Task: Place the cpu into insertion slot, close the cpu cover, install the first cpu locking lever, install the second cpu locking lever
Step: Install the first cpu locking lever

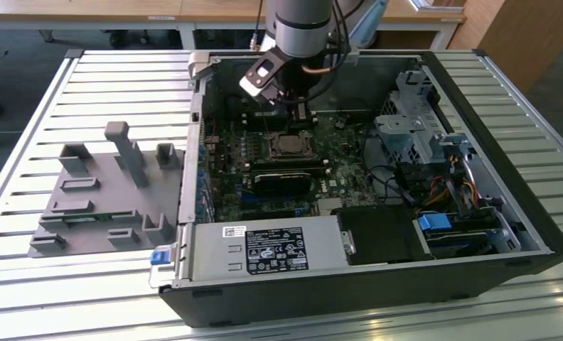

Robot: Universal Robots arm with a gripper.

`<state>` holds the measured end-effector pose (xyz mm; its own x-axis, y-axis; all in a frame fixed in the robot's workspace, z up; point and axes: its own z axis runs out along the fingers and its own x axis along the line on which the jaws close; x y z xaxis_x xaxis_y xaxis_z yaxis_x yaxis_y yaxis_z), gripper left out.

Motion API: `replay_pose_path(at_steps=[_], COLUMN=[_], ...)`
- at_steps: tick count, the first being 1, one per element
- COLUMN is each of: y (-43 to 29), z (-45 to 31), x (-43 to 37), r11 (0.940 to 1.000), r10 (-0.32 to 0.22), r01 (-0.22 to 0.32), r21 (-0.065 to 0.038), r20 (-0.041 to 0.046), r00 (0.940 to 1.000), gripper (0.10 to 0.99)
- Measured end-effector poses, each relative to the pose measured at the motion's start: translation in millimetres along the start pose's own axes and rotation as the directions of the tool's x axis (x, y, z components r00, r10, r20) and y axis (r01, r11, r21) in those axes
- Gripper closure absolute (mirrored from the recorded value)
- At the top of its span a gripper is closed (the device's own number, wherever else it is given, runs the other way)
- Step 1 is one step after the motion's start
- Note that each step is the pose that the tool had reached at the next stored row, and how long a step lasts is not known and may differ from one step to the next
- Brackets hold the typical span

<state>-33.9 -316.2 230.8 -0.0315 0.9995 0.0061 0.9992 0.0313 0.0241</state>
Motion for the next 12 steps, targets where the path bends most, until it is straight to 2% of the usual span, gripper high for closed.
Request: replay_pose_path(at_steps=[7,12], y=[0.1,0.3], z=[-4.9,-11.1], x=[0.1,0.1], r11=[1.0000,1.0000], r10=[0.000,0.000], r01=[0.000,0.000], r21=[0.000,0.000], r20=[-0.0001,-0.0002], r00=[1.0000,1.0000], gripper=[0.980,0.980])
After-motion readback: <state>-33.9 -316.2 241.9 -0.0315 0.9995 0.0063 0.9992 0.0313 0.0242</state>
